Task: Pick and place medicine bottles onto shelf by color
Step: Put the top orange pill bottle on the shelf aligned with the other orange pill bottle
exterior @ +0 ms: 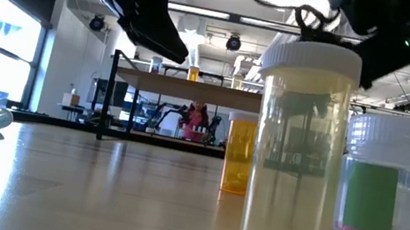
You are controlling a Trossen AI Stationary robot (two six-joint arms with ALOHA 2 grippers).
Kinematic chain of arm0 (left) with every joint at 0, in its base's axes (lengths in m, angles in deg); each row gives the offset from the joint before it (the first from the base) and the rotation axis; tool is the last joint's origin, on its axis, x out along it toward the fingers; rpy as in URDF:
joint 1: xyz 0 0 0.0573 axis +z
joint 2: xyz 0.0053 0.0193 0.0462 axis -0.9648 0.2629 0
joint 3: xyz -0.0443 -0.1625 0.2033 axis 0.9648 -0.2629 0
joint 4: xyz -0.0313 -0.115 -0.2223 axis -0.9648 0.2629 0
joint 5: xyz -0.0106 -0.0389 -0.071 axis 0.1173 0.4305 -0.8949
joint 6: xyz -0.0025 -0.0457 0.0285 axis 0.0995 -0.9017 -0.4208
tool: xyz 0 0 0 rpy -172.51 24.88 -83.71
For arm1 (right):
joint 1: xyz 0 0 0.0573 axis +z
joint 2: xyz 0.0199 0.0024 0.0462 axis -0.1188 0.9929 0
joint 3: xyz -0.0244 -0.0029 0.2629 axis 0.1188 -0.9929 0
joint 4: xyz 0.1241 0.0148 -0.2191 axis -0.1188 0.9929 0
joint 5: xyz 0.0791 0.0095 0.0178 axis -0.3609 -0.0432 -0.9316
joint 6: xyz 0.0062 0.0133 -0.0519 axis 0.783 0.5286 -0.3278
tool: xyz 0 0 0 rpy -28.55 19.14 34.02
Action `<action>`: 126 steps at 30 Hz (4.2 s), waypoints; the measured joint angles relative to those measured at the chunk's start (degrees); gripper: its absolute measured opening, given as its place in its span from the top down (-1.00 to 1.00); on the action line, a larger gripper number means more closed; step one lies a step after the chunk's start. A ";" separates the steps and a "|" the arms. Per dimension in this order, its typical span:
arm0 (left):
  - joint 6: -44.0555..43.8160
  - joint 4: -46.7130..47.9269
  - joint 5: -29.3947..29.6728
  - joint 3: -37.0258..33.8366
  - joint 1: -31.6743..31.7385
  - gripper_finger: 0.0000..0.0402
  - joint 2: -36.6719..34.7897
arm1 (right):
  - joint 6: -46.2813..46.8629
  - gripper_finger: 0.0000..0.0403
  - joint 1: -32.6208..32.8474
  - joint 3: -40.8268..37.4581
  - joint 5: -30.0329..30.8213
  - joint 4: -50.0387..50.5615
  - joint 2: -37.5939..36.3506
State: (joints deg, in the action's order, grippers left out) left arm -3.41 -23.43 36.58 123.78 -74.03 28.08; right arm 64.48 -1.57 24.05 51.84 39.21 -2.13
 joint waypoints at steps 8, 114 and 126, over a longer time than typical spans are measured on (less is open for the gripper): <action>0.01 -4.69 0.00 0.00 -0.01 -0.08 0.02 | -12.26 0.62 -1.51 8.84 -5.72 0.15 4.42; 4.55 -12.50 -1.03 -0.02 5.01 0.44 2.70 | -17.50 -0.08 -4.29 20.27 -12.79 7.71 11.63; 6.41 -13.02 -0.87 -0.04 12.65 0.44 -2.19 | -17.61 -0.07 -4.61 20.27 -12.52 17.22 5.51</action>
State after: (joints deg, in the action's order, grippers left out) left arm 3.00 -36.45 35.70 123.73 -61.38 25.89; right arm 46.87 -6.18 44.32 39.32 56.44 3.38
